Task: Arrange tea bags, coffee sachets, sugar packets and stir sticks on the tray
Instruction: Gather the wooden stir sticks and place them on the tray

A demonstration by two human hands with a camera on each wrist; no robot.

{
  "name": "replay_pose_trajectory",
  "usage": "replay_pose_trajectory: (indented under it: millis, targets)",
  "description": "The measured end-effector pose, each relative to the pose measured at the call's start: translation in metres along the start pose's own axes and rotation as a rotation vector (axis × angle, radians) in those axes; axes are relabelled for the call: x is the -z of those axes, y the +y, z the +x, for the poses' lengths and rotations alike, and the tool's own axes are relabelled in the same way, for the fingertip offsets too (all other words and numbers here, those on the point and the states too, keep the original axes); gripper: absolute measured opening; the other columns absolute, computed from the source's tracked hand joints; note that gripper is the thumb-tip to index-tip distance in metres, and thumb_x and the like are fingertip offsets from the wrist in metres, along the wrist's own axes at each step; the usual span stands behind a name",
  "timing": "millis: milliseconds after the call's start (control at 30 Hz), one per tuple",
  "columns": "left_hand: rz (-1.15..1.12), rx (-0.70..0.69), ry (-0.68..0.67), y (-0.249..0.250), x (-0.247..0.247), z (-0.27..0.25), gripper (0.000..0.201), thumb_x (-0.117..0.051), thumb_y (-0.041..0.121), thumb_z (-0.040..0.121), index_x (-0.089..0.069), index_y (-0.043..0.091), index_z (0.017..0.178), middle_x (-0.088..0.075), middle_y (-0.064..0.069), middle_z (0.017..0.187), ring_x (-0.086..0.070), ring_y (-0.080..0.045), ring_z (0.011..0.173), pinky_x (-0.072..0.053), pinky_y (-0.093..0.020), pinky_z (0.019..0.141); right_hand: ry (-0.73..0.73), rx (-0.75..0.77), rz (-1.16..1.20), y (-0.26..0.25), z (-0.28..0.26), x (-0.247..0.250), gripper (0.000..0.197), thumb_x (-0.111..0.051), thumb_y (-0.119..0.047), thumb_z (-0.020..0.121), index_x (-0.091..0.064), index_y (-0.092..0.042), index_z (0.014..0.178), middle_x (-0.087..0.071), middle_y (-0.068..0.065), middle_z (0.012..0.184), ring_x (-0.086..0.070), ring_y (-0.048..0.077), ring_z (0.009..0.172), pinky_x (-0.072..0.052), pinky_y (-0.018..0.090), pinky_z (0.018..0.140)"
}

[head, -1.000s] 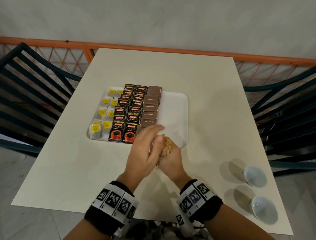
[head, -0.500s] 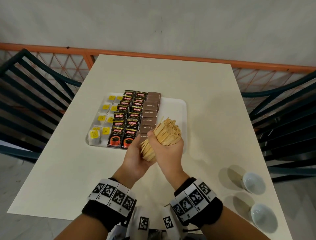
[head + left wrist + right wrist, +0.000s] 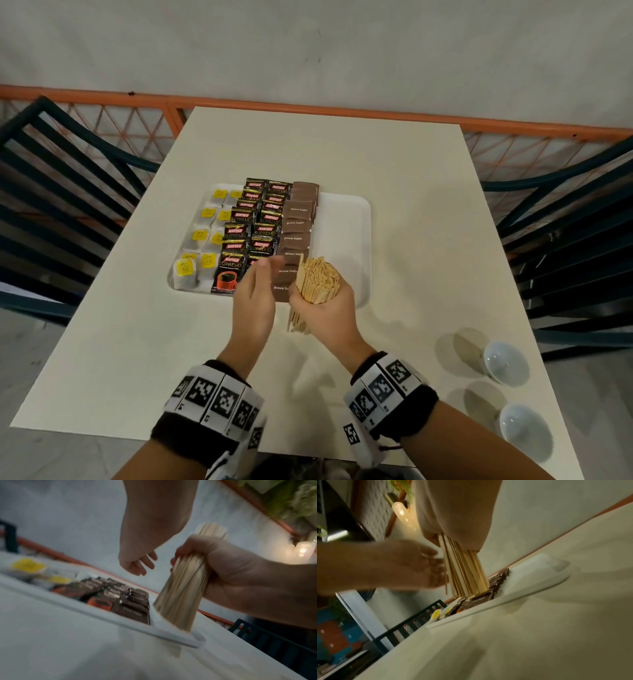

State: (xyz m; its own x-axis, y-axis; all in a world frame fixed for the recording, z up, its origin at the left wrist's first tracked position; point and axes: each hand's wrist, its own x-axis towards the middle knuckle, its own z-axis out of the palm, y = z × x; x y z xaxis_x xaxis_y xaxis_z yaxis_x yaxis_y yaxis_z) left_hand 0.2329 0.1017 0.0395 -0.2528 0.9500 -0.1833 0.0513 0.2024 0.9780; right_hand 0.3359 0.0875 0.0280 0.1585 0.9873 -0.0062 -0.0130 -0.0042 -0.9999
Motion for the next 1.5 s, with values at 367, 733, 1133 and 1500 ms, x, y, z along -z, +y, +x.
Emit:
replay_pose_trajectory:
  millis: [367, 733, 1133, 1500]
  targets:
    - [0.608, -0.643, -0.265, -0.005, -0.008, -0.017, 0.038, -0.039, 0.029, 0.092, -0.069, 0.004, 0.094, -0.067, -0.004, 0.093, -0.06, -0.014, 0.087, -0.044, -0.023, 0.081, -0.168, 0.194, -0.278, 0.027, -0.014, -0.009, 0.01, -0.058, -0.004, 0.072, -0.065, 0.0, 0.079, -0.067, 0.012, 0.069, -0.057, 0.004, 0.066, -0.042, 0.01, 0.053]
    - [0.686, -1.034, -0.124, -0.034, 0.002, -0.018, 0.017, -0.058, 0.014, 0.084, -0.071, 0.004, 0.082, -0.069, -0.007, 0.084, -0.057, -0.015, 0.085, -0.042, -0.019, 0.086, -0.327, 0.173, -0.359, 0.036, -0.016, -0.006, 0.018, -0.058, -0.006, 0.073, -0.062, 0.007, 0.086, -0.063, 0.019, 0.079, -0.062, 0.025, 0.077, -0.051, 0.034, 0.067]
    - [0.711, -0.946, -0.13, -0.029, 0.005, -0.023, 0.02, -0.055, 0.017, 0.087, -0.066, 0.005, 0.074, -0.064, -0.004, 0.073, -0.048, -0.012, 0.076, -0.038, -0.017, 0.075, -0.424, 0.153, -0.517, 0.041, -0.01, -0.003, 0.028, -0.048, -0.016, 0.076, -0.062, 0.006, 0.087, -0.063, 0.018, 0.081, -0.061, 0.029, 0.08, -0.048, 0.037, 0.069]
    - [0.482, -0.66, -0.332, 0.011, 0.018, 0.034, 0.03, -0.055, 0.029, 0.084, -0.067, 0.005, 0.071, -0.061, 0.0, 0.07, -0.052, -0.009, 0.07, -0.037, -0.011, 0.069, -0.328, -0.184, -0.222, 0.026, 0.006, -0.032, 0.02, -0.07, -0.002, 0.069, -0.06, -0.019, 0.074, -0.064, -0.01, 0.059, -0.062, 0.006, 0.06, -0.049, 0.024, 0.054]
